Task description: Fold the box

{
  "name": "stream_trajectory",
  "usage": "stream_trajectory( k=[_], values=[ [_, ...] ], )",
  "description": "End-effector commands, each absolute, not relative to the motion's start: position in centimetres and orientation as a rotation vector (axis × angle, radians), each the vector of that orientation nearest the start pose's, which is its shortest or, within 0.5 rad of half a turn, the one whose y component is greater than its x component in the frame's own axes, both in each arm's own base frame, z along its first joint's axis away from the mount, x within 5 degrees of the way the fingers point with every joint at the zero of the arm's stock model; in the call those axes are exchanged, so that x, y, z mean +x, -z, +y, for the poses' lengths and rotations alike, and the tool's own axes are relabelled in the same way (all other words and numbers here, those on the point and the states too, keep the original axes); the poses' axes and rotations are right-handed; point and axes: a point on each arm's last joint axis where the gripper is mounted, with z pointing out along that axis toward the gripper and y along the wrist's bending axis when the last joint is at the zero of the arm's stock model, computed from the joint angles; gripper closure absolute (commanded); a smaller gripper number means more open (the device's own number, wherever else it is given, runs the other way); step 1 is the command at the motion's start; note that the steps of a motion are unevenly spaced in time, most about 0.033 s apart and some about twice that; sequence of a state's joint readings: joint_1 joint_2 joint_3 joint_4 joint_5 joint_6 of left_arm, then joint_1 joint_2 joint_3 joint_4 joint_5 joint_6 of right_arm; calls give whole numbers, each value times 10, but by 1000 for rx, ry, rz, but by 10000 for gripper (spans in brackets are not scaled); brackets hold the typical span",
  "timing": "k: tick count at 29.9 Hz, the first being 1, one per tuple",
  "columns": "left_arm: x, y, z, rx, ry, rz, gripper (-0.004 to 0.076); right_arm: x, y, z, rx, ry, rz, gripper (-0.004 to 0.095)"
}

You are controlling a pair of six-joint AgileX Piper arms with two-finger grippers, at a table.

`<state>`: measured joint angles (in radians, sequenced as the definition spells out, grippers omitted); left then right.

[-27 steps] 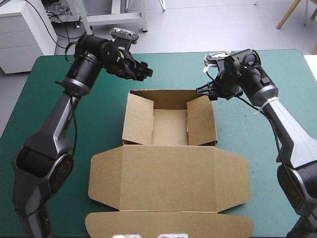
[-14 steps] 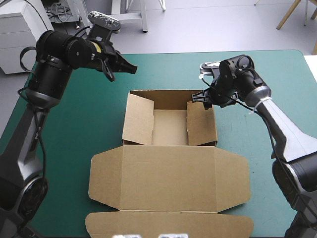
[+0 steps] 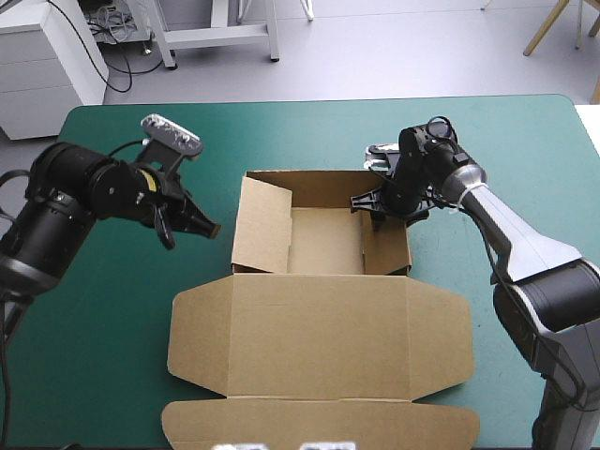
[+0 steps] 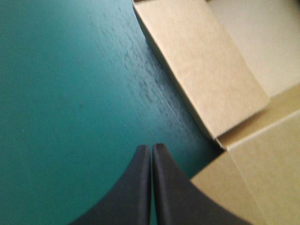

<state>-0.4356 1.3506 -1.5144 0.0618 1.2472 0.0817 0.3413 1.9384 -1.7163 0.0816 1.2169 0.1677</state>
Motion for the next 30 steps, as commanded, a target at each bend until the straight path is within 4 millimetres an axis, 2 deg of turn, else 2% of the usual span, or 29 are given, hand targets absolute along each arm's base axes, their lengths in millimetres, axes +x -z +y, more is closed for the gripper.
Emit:
stream_trajectory(
  k=[1,4,9,16,21,25,30],
  values=[
    [212,-406,-95,669,67,2492,734,378,-288,144,-252,-251,2884,430],
    [197,-384,-87,686,59,2518,734,378,-287,144,-271,-252,2887,531],
    [172,-352,-76,692,59,2521,734,378,-287,144,-332,-242,2877,932],
    [139,-314,-61,706,49,2569,734,379,-286,141,-347,-190,2871,927],
    [115,-292,-48,702,35,2514,734,382,-287,132,-350,-105,2860,927],
    [97,-278,-38,694,24,2493,734,390,-287,106,-254,-91,2866,927],
    [78,-274,-30,674,37,2435,734,397,-296,51,-56,-67,2853,927]
  ],
)
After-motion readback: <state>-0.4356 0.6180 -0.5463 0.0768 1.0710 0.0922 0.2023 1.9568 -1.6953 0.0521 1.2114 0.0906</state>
